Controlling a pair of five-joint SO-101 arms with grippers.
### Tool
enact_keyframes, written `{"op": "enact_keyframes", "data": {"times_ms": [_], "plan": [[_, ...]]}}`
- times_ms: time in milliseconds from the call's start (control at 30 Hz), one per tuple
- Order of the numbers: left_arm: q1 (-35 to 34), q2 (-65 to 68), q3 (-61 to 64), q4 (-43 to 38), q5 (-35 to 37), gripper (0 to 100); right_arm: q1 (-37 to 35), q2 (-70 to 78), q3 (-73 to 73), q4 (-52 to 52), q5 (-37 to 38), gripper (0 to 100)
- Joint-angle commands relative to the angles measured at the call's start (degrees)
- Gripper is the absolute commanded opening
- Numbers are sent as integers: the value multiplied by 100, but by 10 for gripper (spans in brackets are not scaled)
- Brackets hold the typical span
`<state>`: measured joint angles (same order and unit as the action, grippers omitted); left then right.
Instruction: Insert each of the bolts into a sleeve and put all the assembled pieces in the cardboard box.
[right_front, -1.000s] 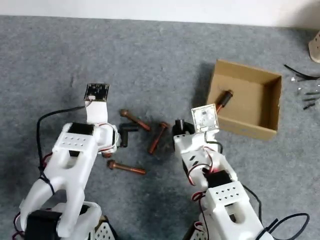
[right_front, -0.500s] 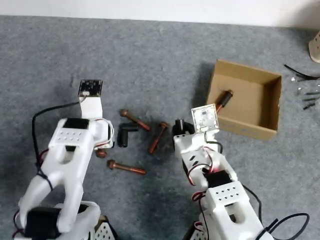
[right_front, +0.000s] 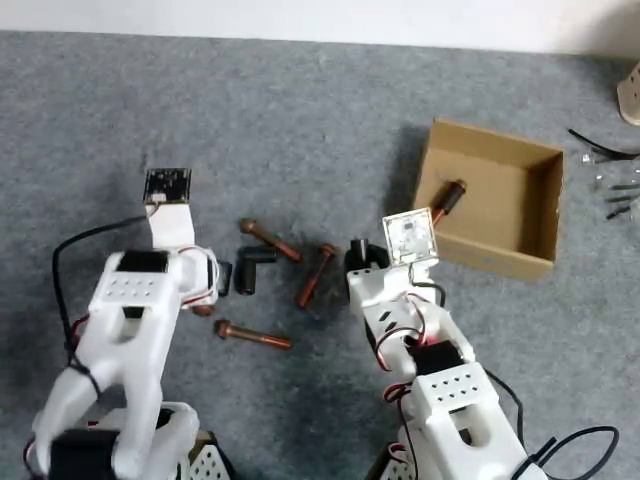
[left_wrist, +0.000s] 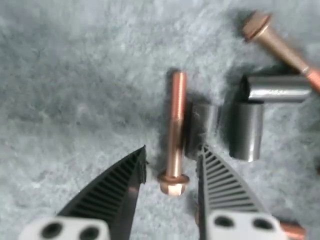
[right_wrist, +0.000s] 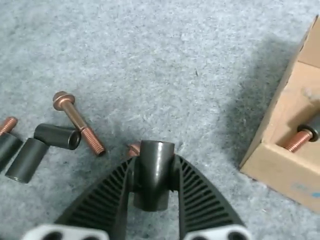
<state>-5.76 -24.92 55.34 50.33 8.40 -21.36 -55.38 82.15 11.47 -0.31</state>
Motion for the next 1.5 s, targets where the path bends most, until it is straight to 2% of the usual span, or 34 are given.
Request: {"op": "enact_keyframes", "data": {"times_ms": [0, 167, 367, 567, 767, 1033, 1100, 1200, 1300, 1467], "plan": [[-75, 778, -629, -62, -26, 168, 92, -145, -22, -215, 79, 3], [-40, 1481, -989, -53, -26, 168, 92, -145, -22, -215, 79, 3], [-40, 1719, -1077, -53, -26, 168, 92, -145, -22, -215, 79, 3], [382, 1745, -1024, -53, -26, 168, 92, -145, -22, -215, 79, 3], [321, 2237, -1279, -35, -18, 168, 92, -145, -22, -215, 79, 3], [312, 3486, -2571, 1187, -18, 166, 92, -145, -22, -215, 79, 3], [286, 3609, -2703, 1327, -26, 127, 92, -145, -22, -215, 79, 3], [189, 3618, -2791, 1319, -88, 6, 92, -145, -22, -215, 79, 3], [198, 3618, -2800, 1336, -695, 10, 92, -145, -22, -215, 79, 3], [251, 3266, -2747, 1336, -765, 5, 180, -145, 136, -224, 79, 3]]}}
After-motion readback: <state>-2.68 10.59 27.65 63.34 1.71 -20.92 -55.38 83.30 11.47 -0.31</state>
